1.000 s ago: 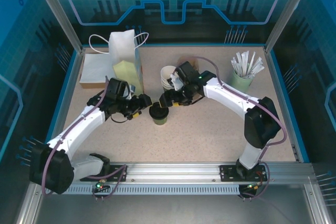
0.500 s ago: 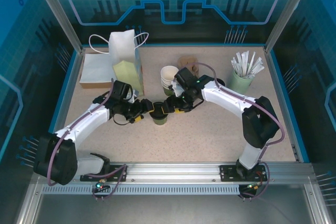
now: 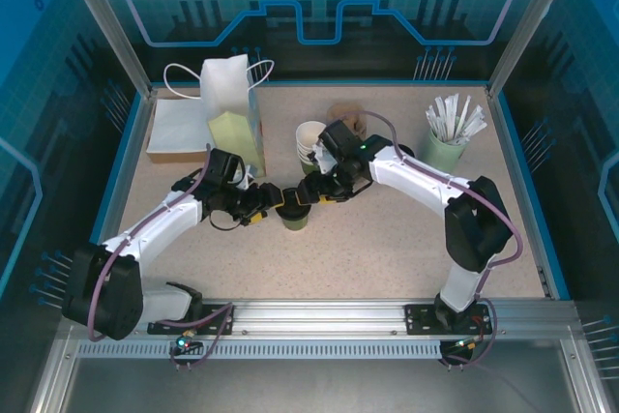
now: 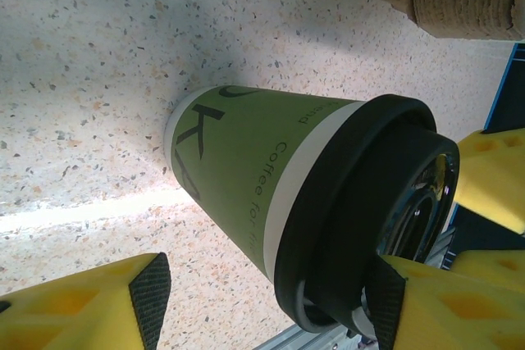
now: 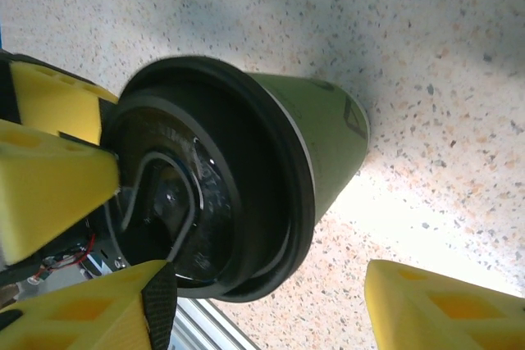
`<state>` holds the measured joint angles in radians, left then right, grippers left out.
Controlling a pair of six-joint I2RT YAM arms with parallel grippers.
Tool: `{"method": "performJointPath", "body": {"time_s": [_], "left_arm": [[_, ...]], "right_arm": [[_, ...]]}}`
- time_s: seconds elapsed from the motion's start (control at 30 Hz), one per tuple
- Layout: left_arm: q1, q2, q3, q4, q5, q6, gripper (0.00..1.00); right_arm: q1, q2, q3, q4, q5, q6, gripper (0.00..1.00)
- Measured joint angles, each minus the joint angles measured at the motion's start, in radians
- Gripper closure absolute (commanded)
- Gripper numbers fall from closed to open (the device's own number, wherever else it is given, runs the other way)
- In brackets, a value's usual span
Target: Pack the takeout coffee
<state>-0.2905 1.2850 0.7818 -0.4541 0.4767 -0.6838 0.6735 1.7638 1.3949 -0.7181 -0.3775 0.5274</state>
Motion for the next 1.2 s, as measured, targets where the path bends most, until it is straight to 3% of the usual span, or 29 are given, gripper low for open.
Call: {"method": "performJointPath", "body": {"time_s": [0.83,1.2], "left_arm": [[0.000,-0.004,-0.040,0.068,0.008,0.006,0.39],[0.000,-0.005,-0.042,0.074,0.012,0.005,0.35]], "right_arm": [[0.013,0.064,0.045,-0.059,0.018,-0.050,0.61],[0.013,0.041,0.019,-0.028,0.022,-0.065,0.55]]}}
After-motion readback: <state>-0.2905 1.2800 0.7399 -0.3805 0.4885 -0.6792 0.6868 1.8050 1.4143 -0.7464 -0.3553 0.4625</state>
